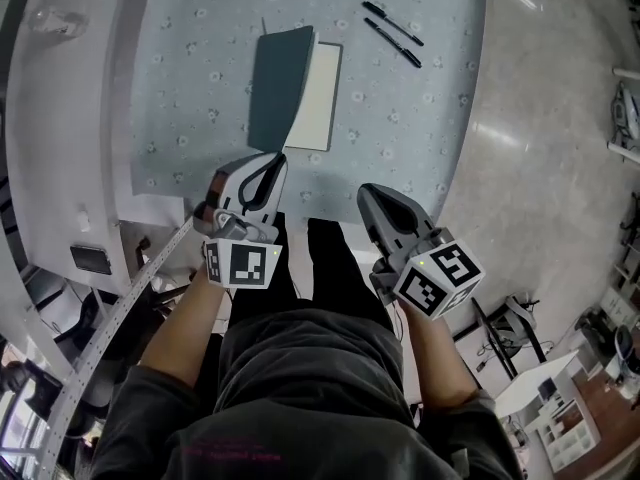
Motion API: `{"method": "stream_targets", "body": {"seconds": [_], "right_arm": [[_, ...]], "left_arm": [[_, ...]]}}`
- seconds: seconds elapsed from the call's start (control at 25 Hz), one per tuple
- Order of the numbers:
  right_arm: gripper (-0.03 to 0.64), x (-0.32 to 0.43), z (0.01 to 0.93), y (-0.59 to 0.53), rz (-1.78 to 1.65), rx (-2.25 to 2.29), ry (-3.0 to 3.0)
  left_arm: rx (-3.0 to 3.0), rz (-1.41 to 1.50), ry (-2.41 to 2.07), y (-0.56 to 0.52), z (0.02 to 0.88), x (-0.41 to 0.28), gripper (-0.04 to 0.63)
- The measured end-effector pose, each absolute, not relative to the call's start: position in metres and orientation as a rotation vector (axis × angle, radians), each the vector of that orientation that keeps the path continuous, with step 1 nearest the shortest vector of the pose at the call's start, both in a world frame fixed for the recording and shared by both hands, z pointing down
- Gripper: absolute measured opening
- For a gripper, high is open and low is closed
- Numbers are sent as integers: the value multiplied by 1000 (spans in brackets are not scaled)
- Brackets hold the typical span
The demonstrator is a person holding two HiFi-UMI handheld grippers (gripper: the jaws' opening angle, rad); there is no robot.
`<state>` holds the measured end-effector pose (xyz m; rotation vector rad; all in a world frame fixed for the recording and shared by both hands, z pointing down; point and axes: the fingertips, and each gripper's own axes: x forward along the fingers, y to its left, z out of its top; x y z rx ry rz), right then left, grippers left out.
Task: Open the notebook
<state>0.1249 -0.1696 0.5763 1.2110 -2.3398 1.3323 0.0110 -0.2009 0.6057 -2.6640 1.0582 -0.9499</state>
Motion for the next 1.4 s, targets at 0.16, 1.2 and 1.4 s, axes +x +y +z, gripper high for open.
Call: {"method": "stream_targets", "body": {"seconds": [0.16,1.2,1.4], "right_arm": [[0,97,568,-176,1297,1161,-2361],[0,-30,582,-212,1300,1003,-2324],[0,-44,591,-216,1305,992,-2305]], "left_arm": [[-2653,-912,1156,-205,592,-26,17],[-3066,-838,1865,-236,692,-204,21],[-3171,-828,1908,-239,704,-210,23]]}}
